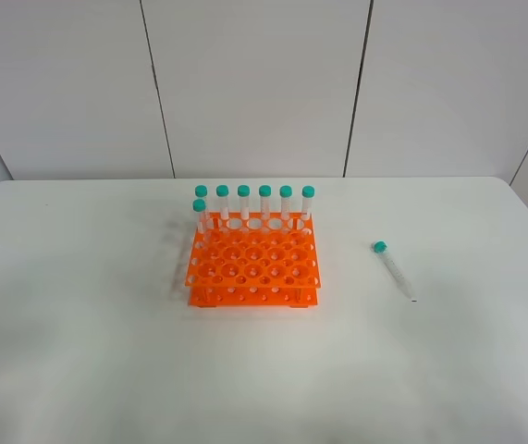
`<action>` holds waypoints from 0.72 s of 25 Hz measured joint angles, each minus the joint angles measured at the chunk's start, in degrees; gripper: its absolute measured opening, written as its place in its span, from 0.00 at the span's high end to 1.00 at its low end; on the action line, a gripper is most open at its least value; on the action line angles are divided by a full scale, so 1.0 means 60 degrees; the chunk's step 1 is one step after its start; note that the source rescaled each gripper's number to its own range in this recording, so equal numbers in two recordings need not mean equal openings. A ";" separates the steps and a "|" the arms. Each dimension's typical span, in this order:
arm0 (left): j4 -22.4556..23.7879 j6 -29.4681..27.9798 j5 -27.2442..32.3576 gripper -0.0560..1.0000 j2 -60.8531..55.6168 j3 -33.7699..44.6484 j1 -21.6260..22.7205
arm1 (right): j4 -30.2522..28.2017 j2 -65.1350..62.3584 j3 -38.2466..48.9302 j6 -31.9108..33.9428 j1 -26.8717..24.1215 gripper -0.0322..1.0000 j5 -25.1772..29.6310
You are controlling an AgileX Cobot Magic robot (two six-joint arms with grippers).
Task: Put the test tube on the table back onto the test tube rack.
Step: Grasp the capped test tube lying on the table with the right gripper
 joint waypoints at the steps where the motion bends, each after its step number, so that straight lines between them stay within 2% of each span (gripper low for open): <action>1: 0.0000 0.0000 0.0000 0.00 0.0000 0.0000 0.0000 | 0.0000 0.0000 0.0000 0.0000 0.0000 0.00 0.0000; 12: 0.0000 0.0000 0.0000 0.00 0.0000 0.0000 0.0000 | 0.0000 0.0232 -0.0193 0.0146 0.0000 0.00 -0.0027; 18: 0.0000 0.0000 0.0000 0.00 0.0000 0.0000 0.0000 | 0.0000 0.3171 -0.1284 0.0146 0.0000 0.00 -0.0397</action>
